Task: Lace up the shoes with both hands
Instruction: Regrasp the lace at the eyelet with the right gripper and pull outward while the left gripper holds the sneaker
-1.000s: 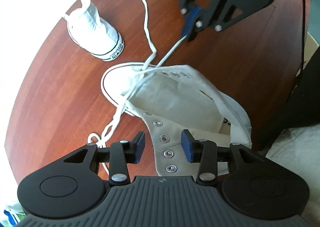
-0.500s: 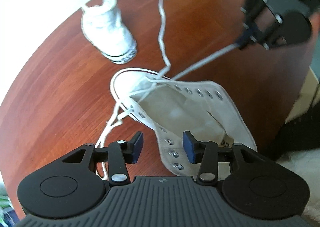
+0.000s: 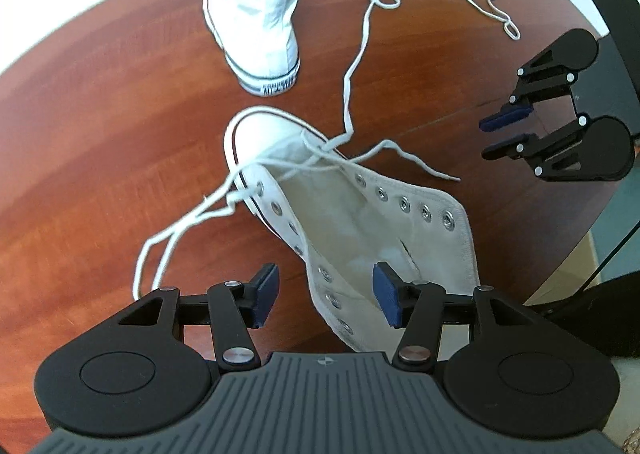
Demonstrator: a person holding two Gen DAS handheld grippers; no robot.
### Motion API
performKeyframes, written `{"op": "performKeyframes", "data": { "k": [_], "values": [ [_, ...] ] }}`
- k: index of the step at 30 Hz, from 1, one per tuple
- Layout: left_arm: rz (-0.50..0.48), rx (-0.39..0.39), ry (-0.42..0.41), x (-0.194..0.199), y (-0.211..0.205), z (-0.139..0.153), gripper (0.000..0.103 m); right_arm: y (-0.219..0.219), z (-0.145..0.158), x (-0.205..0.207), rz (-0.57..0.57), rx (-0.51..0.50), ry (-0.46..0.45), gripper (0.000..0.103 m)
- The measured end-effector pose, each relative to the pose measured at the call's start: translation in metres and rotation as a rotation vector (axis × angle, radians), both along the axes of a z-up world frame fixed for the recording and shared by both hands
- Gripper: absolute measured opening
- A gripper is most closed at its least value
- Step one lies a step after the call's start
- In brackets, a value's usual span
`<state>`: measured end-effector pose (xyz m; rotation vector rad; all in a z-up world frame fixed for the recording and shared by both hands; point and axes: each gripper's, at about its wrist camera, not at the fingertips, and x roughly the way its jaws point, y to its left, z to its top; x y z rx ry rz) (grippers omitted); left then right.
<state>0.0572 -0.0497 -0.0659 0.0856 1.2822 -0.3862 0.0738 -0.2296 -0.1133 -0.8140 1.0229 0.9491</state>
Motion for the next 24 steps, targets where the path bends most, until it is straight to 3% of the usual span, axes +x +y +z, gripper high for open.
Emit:
{"op": "performKeyframes", "data": {
  "k": [3,5,10,14,16,20,22,24],
  "values": [
    [-0.003,-0.042,0.034,-0.003,0.0,-0.009,0.014,0.005,0.001,0.002,0.014,0.009,-0.008,0.022],
    [-0.018,-0.03,0.016,-0.006,-0.002,-0.007,0.013,0.008,0.003,0.003,0.023,0.018,-0.015,0.022],
    [-0.096,0.102,-0.061,-0.014,-0.01,-0.001,0.011,0.02,0.007,0.003,0.036,0.05,-0.016,0.022],
    [-0.108,0.177,-0.1,-0.014,-0.005,0.005,0.01,0.03,0.01,0.003,0.043,0.075,-0.014,0.022],
    [-0.103,0.18,-0.103,-0.013,-0.001,0.007,0.01,0.034,0.011,0.003,0.047,0.087,-0.013,0.022],
    [-0.1,0.157,-0.1,-0.013,0.002,0.015,0.012,0.049,0.011,0.0,0.058,0.103,-0.011,0.022],
    [-0.103,0.152,-0.104,-0.014,0.002,0.017,0.018,0.061,0.011,-0.004,0.071,0.114,-0.01,0.022],
    [-0.109,0.149,-0.106,-0.015,0.001,0.019,0.033,0.067,0.011,-0.006,0.076,0.119,-0.011,0.022]
  ]
}}
